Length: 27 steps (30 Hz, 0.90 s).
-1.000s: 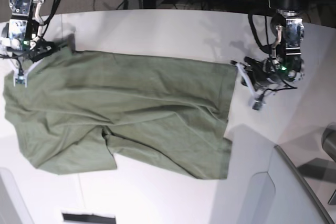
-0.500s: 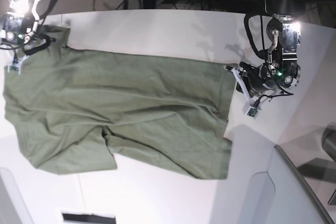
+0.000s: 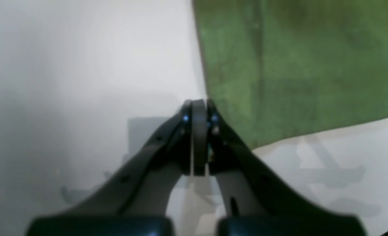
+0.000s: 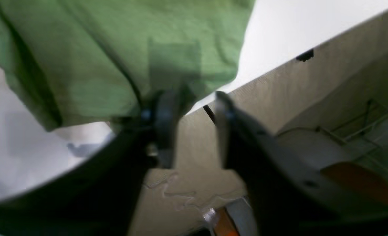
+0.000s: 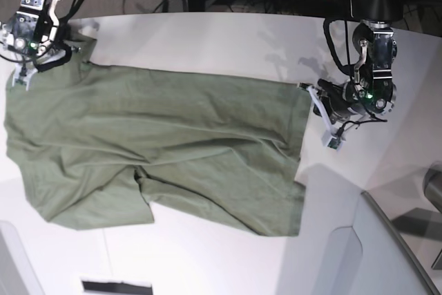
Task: Layout the t-shirt on the table in an organized manner, then fold the t-shirt properly
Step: 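Drag the shirt edges apart with both grippers to smooth it, then open both grippers and release the spread shirt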
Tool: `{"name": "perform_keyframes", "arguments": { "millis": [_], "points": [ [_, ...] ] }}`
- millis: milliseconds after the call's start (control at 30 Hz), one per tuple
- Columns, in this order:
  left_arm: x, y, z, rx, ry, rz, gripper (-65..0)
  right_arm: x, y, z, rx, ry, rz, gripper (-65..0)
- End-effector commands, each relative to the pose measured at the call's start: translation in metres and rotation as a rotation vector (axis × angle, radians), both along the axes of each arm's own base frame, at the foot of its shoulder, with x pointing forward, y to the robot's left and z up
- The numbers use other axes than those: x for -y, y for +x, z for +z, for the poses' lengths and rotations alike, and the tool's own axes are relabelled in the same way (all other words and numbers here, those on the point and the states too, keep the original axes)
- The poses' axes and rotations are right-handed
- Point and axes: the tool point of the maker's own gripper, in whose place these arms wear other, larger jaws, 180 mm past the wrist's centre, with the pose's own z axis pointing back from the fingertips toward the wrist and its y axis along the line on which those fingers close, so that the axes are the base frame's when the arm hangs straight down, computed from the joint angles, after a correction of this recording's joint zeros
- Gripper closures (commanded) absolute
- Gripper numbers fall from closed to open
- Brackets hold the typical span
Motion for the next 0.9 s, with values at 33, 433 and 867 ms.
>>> {"name": "perform_keyframes", "arguments": {
  "millis": [33,433,867],
  "points": [
    [-0.003,0.013,0.013,0.051,0.002,0.003,0.0,0.009,0.017,0.025,0.093,-0.048,0.008,-26.9],
    [-0.012,0.009,0.013,0.042,0.021,0.003,0.0,0.069,0.04,0.049,0.342,0.058,-0.072,-40.7],
    [-0.019,0.01,0.015,0.047,0.034,0.005,0.0,0.075,0.013,-0.015,0.341,0.38,-0.158,-40.5]
  ]
}}
